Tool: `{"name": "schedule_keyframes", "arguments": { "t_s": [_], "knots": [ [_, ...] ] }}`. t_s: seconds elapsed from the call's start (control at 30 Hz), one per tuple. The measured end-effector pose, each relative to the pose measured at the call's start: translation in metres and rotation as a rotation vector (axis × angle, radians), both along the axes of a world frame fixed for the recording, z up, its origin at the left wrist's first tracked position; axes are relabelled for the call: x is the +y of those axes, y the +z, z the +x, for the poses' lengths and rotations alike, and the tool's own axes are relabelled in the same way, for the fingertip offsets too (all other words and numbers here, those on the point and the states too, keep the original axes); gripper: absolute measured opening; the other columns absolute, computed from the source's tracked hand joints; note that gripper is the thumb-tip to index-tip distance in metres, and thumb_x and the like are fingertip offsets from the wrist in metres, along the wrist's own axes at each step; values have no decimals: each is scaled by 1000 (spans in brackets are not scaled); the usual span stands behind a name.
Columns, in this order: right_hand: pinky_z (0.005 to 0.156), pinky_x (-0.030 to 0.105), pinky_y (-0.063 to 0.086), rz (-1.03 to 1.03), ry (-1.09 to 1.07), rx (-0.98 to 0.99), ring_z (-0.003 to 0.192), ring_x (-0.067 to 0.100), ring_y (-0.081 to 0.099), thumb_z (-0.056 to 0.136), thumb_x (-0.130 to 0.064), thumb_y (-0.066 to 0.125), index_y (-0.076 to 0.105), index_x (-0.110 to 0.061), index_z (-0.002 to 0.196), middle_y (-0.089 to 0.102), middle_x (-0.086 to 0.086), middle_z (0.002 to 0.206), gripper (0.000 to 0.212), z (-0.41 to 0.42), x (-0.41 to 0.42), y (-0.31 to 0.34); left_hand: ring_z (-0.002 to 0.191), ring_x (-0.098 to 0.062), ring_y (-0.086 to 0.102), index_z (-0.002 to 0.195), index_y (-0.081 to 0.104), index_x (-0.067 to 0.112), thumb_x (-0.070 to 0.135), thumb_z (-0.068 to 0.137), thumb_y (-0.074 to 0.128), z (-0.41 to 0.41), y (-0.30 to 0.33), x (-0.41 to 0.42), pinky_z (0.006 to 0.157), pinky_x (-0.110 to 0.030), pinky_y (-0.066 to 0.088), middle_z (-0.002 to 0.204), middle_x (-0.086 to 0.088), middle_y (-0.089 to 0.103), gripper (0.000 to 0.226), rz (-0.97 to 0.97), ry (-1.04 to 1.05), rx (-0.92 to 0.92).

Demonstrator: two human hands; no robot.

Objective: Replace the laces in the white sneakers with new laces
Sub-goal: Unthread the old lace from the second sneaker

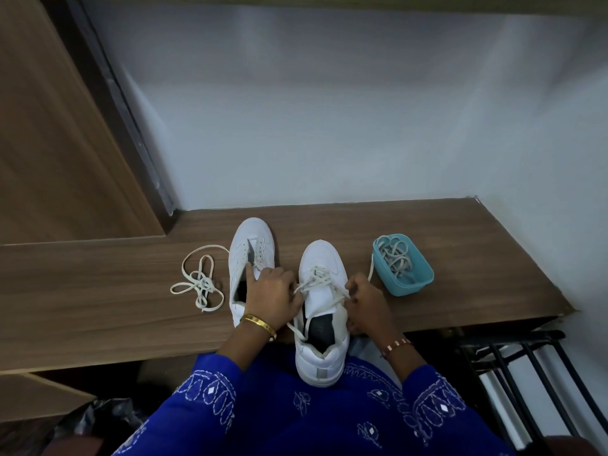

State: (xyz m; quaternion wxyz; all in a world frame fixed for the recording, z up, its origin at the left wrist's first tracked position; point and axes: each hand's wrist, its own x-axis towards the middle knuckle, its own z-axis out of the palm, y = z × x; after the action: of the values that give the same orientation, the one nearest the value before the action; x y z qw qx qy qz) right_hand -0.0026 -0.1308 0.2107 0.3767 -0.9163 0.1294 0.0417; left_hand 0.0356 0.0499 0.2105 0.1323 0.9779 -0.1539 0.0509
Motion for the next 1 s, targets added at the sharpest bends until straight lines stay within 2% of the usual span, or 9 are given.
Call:
{"name": "schedule_keyframes", "arguments": {
  "t_s": [0.13,0.23,0.33,0.5,0.63,0.77,0.83,0.9,1.0],
  "knots": [
    [64,27,38,-141,78,-79,75,17,52,83,-26,64,51,-16,100,55,-1,83,24,4,1,7,78,-25,63,81,62,17,45,77,36,-1,-9,2,103,-59,26,69,2,62,38,-77,-98,-65],
    [71,28,40,-279,157,-241,94,19,54,87,-28,59,57,-13,110,54,4,104,28,9,11,10,88,-24,62,100,61,17,49,80,26,-5,-10,-1,111,-52,15,79,-1,65,51,-46,-116,0],
    [74,32,43,-468,301,-286,103,23,49,88,-22,55,59,-12,113,50,8,111,27,14,22,5,92,-23,60,101,61,17,50,80,19,-7,-4,-4,113,-48,8,84,-2,65,58,-6,-115,29],
    [39,25,35,-589,340,-355,60,22,57,59,-9,78,59,-12,69,55,6,73,21,20,28,-4,96,-19,58,92,59,17,38,90,42,-6,-3,-5,114,-46,3,88,-1,65,27,36,-65,45],
    [56,28,31,-355,187,-394,67,26,54,90,-8,51,55,-4,83,58,12,77,9,23,25,-6,100,-20,55,85,61,16,30,85,49,-7,-1,-12,112,-53,1,88,-1,63,19,59,-58,31],
    [59,37,43,188,-290,-222,65,23,57,92,-7,43,45,-11,70,60,14,75,22,40,9,-1,110,-22,49,92,65,15,31,84,51,-7,2,-16,111,-58,-2,99,-3,59,23,96,-50,30],
    [61,42,47,318,-394,-147,63,26,58,89,-5,41,45,-10,70,59,14,74,20,44,5,0,110,-19,49,95,62,17,32,87,45,-8,0,-16,112,-55,-2,101,-1,59,24,105,-51,33],
    [62,36,41,182,-305,-118,75,26,55,88,0,41,53,-7,84,57,9,82,14,39,5,3,99,-21,55,87,60,15,28,85,47,-9,-4,-15,112,-55,1,89,-2,62,19,27,-55,-11],
    [69,35,42,-262,54,-326,85,28,55,70,10,50,63,-5,98,59,11,95,34,33,2,4,78,-22,60,80,56,15,28,83,44,-10,-16,-13,111,-55,7,73,-1,61,18,-52,-43,-22]
  ]
}}
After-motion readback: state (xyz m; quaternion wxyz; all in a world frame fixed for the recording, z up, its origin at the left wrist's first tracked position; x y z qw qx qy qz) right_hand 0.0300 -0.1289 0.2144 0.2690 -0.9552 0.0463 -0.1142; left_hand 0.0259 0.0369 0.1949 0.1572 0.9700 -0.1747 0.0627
